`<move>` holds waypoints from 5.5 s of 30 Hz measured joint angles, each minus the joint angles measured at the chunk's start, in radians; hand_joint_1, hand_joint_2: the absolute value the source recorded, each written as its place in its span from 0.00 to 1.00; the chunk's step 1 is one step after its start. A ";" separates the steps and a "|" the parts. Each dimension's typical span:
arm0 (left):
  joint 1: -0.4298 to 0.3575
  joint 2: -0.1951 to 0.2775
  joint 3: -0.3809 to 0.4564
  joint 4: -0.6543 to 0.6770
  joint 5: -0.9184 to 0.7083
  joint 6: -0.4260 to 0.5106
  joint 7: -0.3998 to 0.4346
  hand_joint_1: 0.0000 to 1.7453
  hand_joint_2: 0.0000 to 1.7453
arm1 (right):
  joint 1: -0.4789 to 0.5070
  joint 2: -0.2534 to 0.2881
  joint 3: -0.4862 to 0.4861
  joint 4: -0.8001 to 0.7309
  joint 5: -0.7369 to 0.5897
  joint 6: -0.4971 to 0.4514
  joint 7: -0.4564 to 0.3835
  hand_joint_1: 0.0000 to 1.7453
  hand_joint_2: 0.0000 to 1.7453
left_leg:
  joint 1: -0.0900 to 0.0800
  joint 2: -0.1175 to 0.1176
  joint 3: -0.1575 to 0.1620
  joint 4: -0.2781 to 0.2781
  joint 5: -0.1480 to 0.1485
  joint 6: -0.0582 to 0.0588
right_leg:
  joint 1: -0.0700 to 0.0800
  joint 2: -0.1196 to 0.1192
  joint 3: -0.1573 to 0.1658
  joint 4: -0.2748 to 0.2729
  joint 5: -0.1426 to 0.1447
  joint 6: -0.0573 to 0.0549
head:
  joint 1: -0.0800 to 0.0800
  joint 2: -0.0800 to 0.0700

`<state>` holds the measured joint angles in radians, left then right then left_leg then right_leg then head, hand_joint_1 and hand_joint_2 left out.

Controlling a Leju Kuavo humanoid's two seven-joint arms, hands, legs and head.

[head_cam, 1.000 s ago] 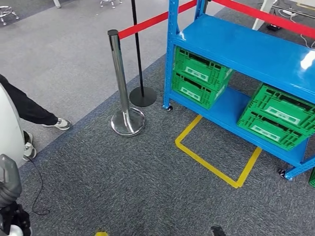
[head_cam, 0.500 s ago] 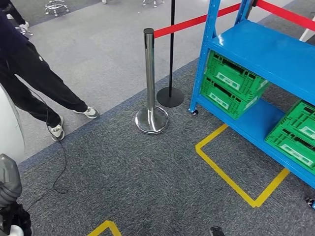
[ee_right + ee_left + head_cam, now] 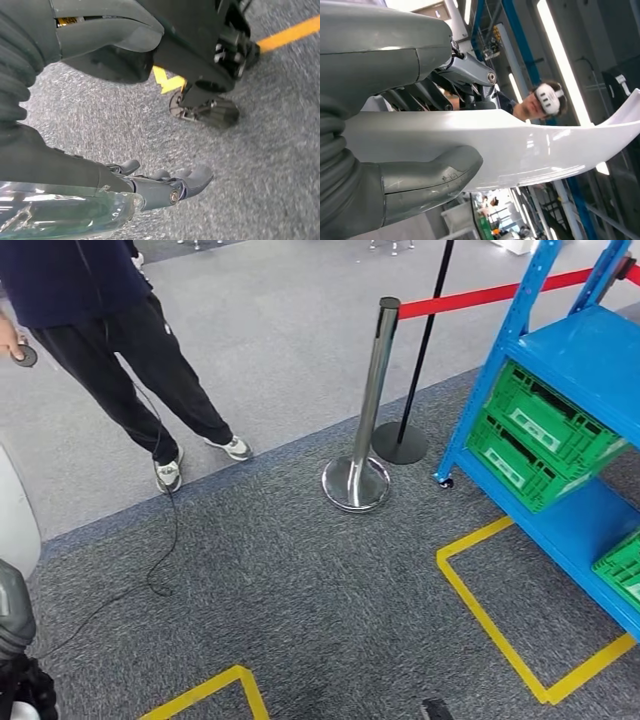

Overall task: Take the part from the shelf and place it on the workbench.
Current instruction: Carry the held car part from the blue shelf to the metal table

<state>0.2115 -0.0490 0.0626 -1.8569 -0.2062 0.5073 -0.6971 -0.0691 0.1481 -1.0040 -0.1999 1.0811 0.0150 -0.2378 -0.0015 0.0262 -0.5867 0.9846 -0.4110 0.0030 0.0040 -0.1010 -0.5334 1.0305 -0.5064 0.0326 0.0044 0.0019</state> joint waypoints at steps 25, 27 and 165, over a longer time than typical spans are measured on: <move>-0.005 0.004 0.000 0.000 0.001 -0.002 -0.001 1.00 1.00 | 0.006 -0.003 0.000 0.000 0.000 0.010 0.005 0.00 1.00 | 0.036 0.028 -0.049 0.067 0.004 -0.072 | -0.008 0.019 0.013 -0.041 0.030 -0.006 | -0.003 0.000; -0.006 0.004 0.000 0.000 0.001 -0.002 -0.001 1.00 1.00 | 0.005 -0.004 0.000 -0.001 0.000 0.009 0.004 0.00 1.00 | 0.034 0.046 -0.026 0.026 0.001 -0.056 | -0.003 0.002 0.013 -0.029 0.013 0.007 | -0.005 0.000; -0.083 0.033 -0.004 0.031 0.248 -0.081 0.121 1.00 1.00 | 0.003 0.024 -0.030 0.003 -0.009 0.011 0.018 0.00 1.00 | 0.008 -0.046 0.013 0.006 -0.018 0.001 | -0.008 0.104 -0.055 0.031 0.041 0.019 | 0.009 0.000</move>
<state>0.1283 -0.0161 0.0586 -1.8257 0.0422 0.4259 -0.5764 -0.0656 0.1724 -1.0342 -0.1972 1.0717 0.0256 -0.2198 0.0064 -0.0200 -0.5740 0.9904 -0.4287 0.0043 -0.0036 0.0034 -0.5885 1.0618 -0.4653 0.0513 0.0137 0.0019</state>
